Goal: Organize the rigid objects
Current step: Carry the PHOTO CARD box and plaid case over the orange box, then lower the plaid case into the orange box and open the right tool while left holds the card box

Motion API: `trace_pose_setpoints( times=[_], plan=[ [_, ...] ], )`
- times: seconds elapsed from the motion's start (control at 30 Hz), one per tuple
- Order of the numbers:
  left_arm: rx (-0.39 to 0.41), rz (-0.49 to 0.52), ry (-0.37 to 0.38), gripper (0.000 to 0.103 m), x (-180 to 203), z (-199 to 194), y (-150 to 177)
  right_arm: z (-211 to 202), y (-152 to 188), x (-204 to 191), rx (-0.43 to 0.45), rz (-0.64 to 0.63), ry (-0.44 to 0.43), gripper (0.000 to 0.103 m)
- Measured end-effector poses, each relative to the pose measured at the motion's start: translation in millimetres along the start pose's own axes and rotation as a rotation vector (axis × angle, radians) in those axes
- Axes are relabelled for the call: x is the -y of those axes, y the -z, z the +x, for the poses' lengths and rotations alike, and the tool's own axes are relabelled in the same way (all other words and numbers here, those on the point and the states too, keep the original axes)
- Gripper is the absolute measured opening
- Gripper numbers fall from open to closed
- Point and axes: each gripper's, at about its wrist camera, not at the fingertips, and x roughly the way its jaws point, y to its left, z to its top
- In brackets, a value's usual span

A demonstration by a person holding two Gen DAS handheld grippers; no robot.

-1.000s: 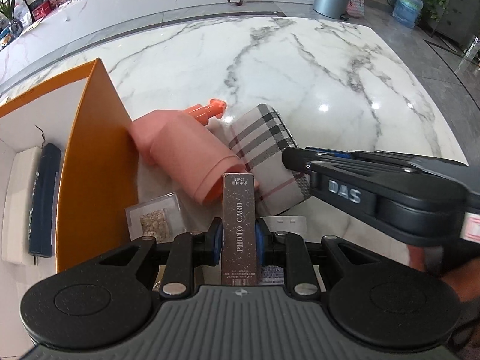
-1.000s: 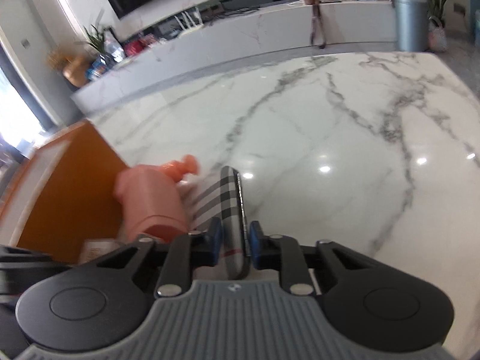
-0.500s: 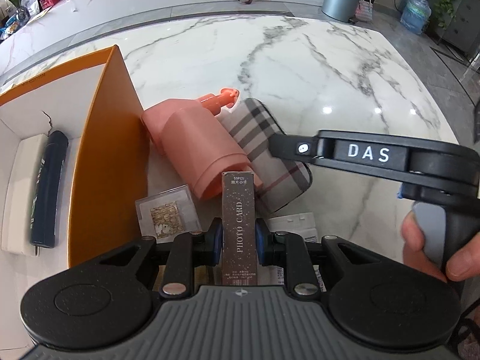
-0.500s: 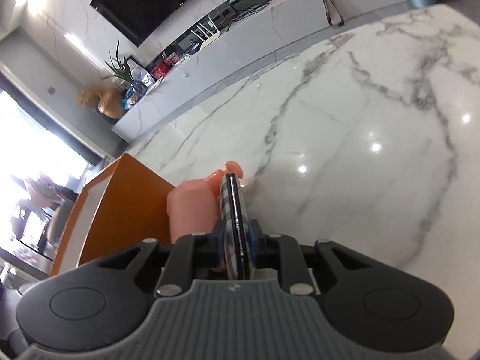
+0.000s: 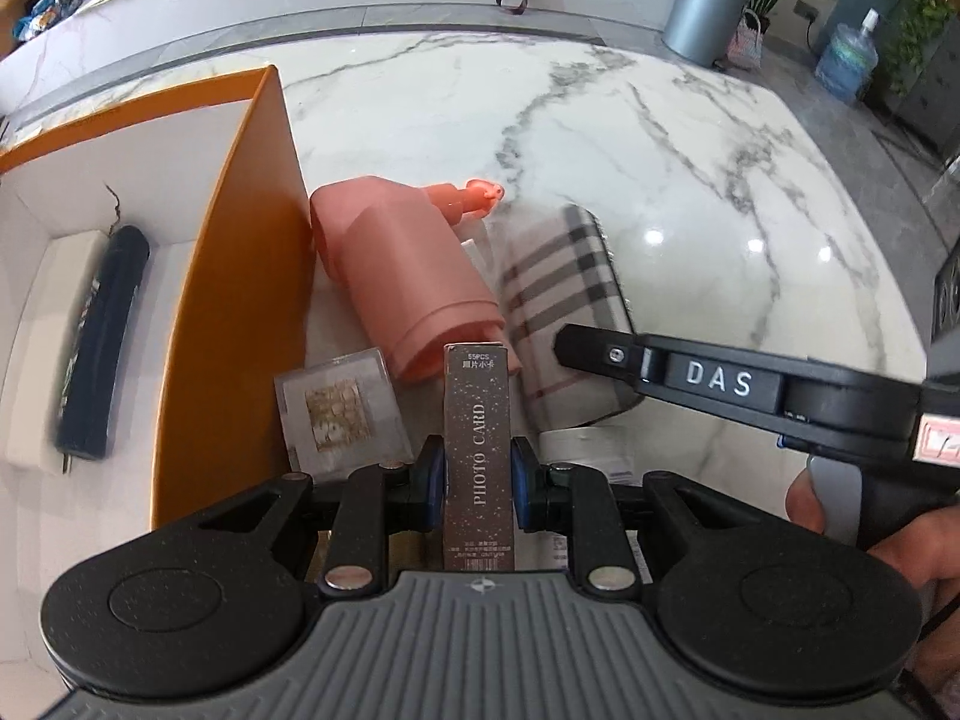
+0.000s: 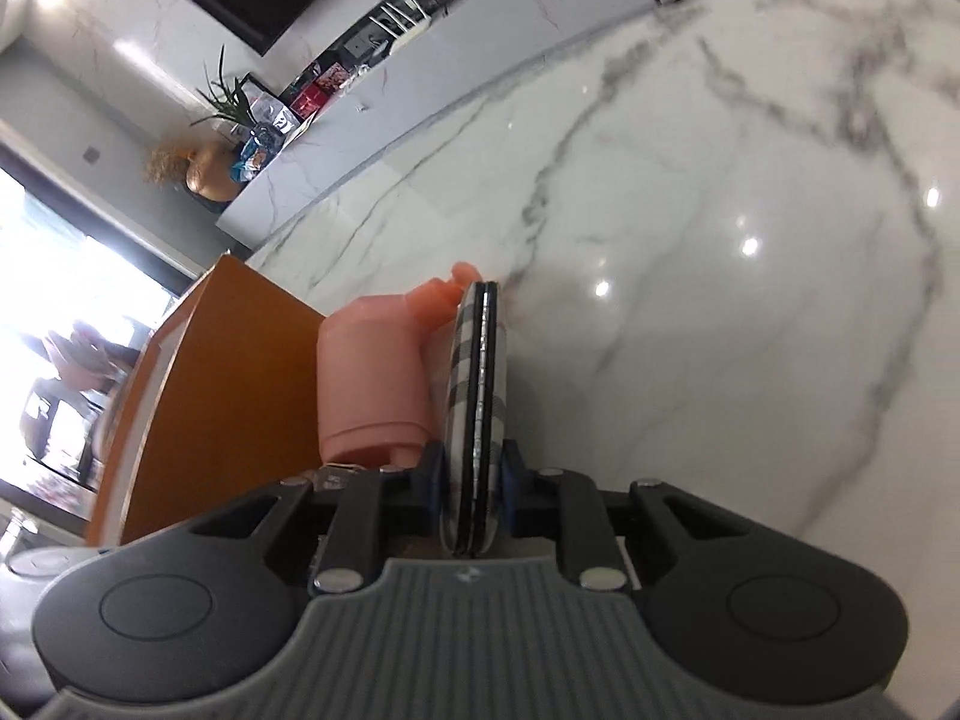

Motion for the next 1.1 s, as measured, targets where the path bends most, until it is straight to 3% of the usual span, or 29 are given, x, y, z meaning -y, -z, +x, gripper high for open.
trace_pose_setpoints(
  times=[0.23,0.43,0.6,0.73,0.93,1.1],
  plan=[
    [0.08,-0.049,0.081,0.025,-7,-49,13,-33,2,18,0.072,0.036,0.101,0.018],
    [0.2,-0.088,0.131,0.025,-41,-115,26,-77,8,-29,0.149,-0.045,0.017,0.018],
    [0.225,-0.151,0.103,0.025,-89,-146,27,-92,3,-112,0.149,-0.319,-0.046,0.018],
    [0.212,-0.169,0.064,0.025,-129,-149,21,-82,-3,-178,0.098,-0.545,-0.065,0.017],
    [0.181,-0.17,0.019,0.025,-170,-136,9,-25,4,-257,-0.034,-0.906,0.01,0.017],
    [0.155,-0.199,0.052,0.025,-198,-118,-2,42,7,-282,-0.165,-1.151,0.114,0.017]
  ],
)
